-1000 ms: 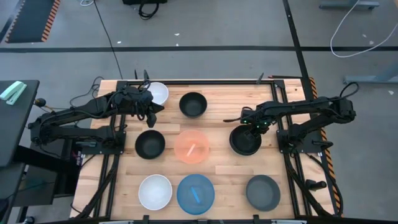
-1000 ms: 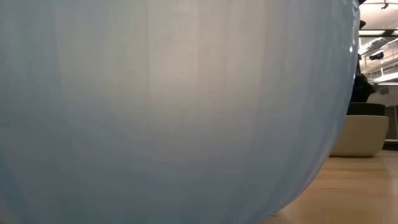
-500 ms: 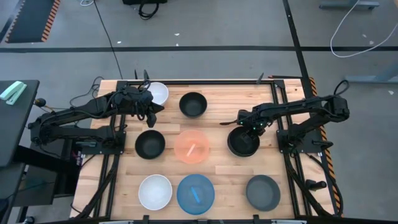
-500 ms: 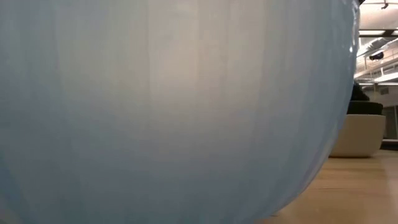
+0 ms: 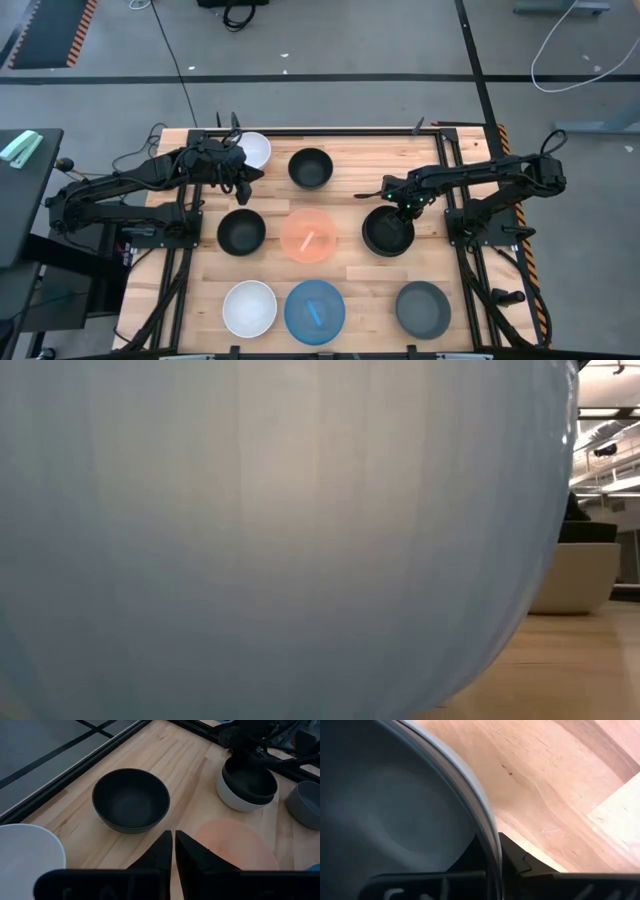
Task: Nest bowls inside each other
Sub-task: Stack the stacked bowls on top of the dark grey bowl
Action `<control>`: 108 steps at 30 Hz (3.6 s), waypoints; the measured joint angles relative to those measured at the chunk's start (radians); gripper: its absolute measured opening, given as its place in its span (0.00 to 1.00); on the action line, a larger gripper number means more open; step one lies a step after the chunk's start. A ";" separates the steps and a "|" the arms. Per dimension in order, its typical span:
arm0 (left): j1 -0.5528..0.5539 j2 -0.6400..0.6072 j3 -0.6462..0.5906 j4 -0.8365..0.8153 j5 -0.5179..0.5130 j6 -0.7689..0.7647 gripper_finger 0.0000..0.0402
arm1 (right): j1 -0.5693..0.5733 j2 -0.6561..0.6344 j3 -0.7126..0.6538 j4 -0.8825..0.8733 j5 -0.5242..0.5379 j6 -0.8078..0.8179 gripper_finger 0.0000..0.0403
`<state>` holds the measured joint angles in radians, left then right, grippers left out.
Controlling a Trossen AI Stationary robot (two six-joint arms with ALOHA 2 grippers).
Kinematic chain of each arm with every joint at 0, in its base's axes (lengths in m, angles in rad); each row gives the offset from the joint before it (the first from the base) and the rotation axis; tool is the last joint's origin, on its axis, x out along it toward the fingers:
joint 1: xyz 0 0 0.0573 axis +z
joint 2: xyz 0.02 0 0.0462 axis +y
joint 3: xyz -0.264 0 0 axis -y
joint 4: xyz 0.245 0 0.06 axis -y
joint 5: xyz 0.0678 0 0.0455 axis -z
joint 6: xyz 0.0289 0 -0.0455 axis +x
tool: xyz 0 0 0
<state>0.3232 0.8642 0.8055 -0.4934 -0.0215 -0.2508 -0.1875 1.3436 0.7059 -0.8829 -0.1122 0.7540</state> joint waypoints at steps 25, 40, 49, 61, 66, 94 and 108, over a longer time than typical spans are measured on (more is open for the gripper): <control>-0.076 0.000 0.000 -0.038 0.000 -0.001 0.06 | 0.306 -0.148 0.397 -0.506 0.073 0.189 0.04; -0.076 0.000 0.000 -0.041 0.000 -0.001 0.06 | 0.930 -0.057 0.463 -0.465 -0.041 0.879 0.04; -0.076 0.000 0.000 -0.042 0.000 -0.006 0.03 | 1.040 0.029 0.463 -0.351 -0.016 1.035 0.04; -0.076 0.000 0.000 -0.042 0.000 -0.008 0.06 | 1.141 0.006 0.254 -0.117 0.015 1.266 0.04; -0.076 0.000 0.000 -0.043 0.001 -0.008 0.03 | 1.148 -0.014 0.149 0.009 0.015 1.288 0.04; -0.078 0.000 0.000 -0.045 0.027 -0.053 0.03 | 0.725 -0.018 0.013 0.151 0.088 0.813 0.04; -0.087 0.000 0.000 -0.214 -0.015 -0.052 0.08 | 0.687 -0.014 0.010 0.145 0.103 0.796 0.30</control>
<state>0.2359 0.8642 0.8055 -0.7070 -0.0362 -0.3031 0.4993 1.3296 0.7158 -0.7380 -0.0090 1.5497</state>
